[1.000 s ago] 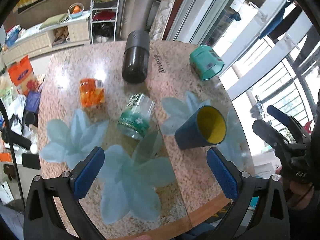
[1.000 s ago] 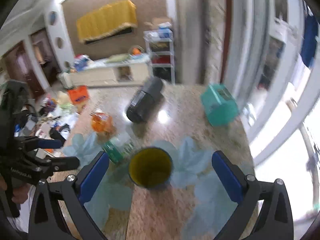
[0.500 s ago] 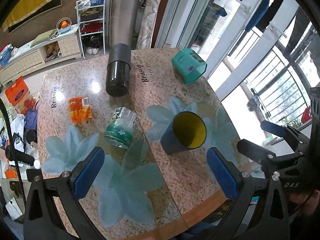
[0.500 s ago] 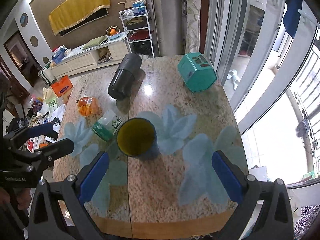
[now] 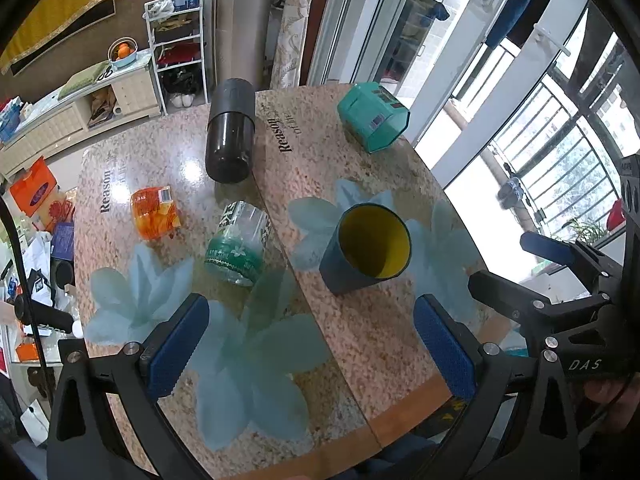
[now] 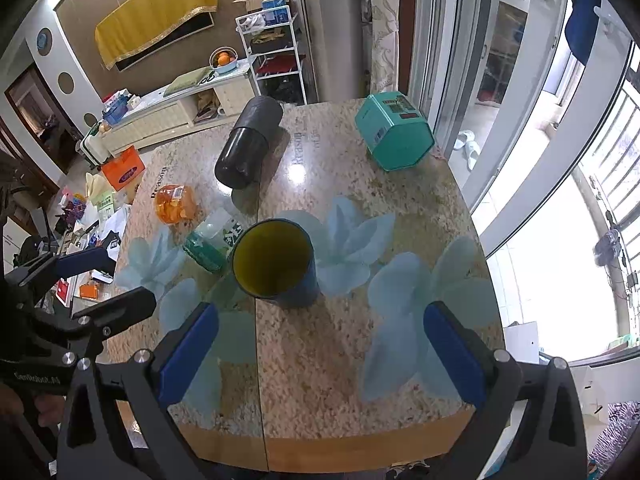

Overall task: Flip cup upright
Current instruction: 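Open the right gripper and withdraw it from the upright cup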

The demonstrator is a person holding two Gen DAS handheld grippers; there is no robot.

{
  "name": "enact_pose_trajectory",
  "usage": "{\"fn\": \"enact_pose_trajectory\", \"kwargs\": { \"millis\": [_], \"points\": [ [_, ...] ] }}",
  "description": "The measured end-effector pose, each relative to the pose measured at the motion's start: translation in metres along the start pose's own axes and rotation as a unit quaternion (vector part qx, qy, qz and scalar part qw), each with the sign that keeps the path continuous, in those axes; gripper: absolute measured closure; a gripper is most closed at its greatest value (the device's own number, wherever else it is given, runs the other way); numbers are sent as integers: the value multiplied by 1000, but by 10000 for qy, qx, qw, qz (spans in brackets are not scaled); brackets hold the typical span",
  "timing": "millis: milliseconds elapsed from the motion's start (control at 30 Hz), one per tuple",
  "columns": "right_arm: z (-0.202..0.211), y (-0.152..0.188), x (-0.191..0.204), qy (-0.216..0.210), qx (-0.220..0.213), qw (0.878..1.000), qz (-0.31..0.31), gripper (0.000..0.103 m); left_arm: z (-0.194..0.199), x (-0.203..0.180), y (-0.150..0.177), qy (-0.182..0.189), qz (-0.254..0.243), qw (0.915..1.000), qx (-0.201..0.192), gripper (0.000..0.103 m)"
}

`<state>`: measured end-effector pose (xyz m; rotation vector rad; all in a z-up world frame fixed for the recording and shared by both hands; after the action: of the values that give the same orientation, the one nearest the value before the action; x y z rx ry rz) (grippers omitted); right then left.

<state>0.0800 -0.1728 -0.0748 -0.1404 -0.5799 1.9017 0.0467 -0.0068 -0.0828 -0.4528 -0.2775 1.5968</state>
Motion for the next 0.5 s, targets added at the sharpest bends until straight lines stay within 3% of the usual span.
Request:
{"fn": "enact_pose_trajectory", "kwargs": {
  "millis": [500],
  "points": [
    [2, 3, 3, -108, 0, 9999, -5, 0, -1, 3, 3, -69, 18, 10000, 16, 0]
  ]
}}
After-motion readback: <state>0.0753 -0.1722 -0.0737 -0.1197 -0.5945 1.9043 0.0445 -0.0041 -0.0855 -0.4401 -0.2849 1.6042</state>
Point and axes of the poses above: each gripper's, at about its wrist camera, not at the fingertips, and z roughly against the way its jaws point, x to its left, y to its underside, the point moved 6 cm from there along -z, roughly the way its jaws point, and after that the axes turned 4 degrees about -y, right-handed, at the moved point
